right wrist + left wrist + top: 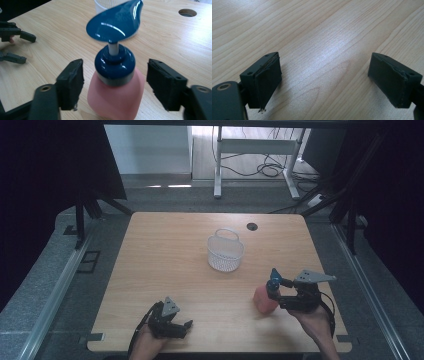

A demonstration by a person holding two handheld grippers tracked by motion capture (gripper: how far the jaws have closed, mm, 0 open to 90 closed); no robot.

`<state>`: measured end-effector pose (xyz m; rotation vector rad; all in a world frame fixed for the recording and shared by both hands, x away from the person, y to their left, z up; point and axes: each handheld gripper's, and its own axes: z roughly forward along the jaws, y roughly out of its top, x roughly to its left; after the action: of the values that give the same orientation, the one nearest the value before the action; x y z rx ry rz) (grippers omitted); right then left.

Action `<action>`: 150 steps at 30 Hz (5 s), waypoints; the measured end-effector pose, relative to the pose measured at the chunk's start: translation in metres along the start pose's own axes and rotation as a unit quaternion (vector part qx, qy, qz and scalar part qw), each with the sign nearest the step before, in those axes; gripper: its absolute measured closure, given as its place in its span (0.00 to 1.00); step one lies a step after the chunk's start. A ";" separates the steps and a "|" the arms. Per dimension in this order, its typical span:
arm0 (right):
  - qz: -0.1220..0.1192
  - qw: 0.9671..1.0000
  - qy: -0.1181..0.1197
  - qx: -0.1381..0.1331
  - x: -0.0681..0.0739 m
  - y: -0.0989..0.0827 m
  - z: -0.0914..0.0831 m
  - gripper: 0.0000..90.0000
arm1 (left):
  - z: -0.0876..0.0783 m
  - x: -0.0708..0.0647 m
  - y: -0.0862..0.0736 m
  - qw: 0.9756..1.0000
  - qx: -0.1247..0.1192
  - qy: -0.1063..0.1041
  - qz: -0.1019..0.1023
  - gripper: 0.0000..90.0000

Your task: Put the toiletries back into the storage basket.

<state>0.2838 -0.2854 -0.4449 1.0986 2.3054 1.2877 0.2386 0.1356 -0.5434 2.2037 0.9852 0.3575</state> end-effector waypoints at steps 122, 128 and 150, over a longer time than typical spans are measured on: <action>-0.074 0.997 -0.011 -0.014 0.012 0.189 0.091 0.59 | 0.001 -0.001 0.000 1.000 -0.002 0.002 -0.005 0.12; -0.077 0.997 -0.015 -0.014 0.011 0.193 0.100 0.59 | 0.001 -0.001 0.000 1.000 -0.002 0.002 -0.005 0.12; -0.072 0.997 -0.022 0.001 0.005 0.180 0.137 0.59 | 0.000 -0.001 0.000 1.000 -0.001 0.002 -0.003 0.12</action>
<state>0.4441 -0.1429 -0.3745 0.9328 2.3072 1.1953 0.2385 0.1348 -0.5436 2.1995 0.9933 0.3606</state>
